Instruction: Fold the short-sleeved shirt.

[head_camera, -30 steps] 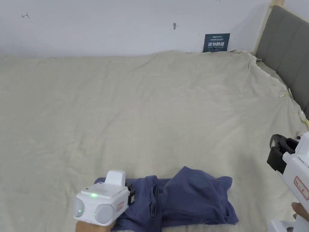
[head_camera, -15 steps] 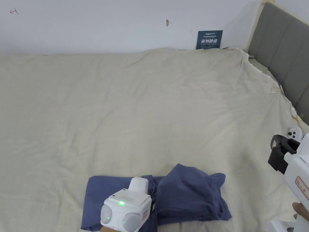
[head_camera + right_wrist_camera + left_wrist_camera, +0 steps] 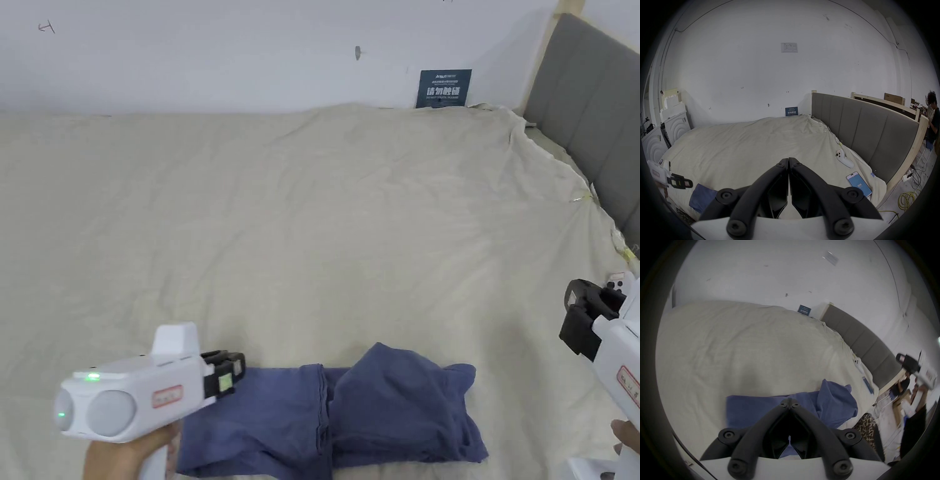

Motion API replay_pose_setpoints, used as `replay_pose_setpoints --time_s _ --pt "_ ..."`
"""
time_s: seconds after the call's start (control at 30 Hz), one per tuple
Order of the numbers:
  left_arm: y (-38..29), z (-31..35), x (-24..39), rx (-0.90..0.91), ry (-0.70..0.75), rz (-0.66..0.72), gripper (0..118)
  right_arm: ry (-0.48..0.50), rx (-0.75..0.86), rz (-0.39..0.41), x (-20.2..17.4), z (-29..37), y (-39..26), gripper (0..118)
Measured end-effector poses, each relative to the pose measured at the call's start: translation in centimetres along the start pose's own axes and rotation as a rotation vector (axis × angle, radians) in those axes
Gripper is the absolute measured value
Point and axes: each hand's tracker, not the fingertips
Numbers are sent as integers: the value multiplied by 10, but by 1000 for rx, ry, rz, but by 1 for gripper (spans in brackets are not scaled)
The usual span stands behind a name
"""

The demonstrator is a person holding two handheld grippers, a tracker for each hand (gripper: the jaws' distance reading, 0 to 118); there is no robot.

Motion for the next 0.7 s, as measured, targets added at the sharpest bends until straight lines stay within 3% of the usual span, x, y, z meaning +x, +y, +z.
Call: replay_pose_setpoints --time_s 0.17,0.23,0.3,0.37,0.5,0.7 --pt "7 15 -57 -82 -18 109 11 14 -8 2 -6 -4 0 0" --pt "4 12 -76 -124 -30 147 38 19 -12 3 -10 -6 -1 0" --pt "-4 10 -79 -152 -38 202 75 22 -17 6 -13 -7 -1 0" --pt "-11 1 -89 -181 -49 254 91 27 -22 9 -16 -8 -3 0" --pt "-26 -28 -120 -224 -82 312 92 31 -36 13 -20 -10 -5 0" --pt "-38 -35 -111 -231 -102 313 91 26 -48 22 -20 -10 -5 0"
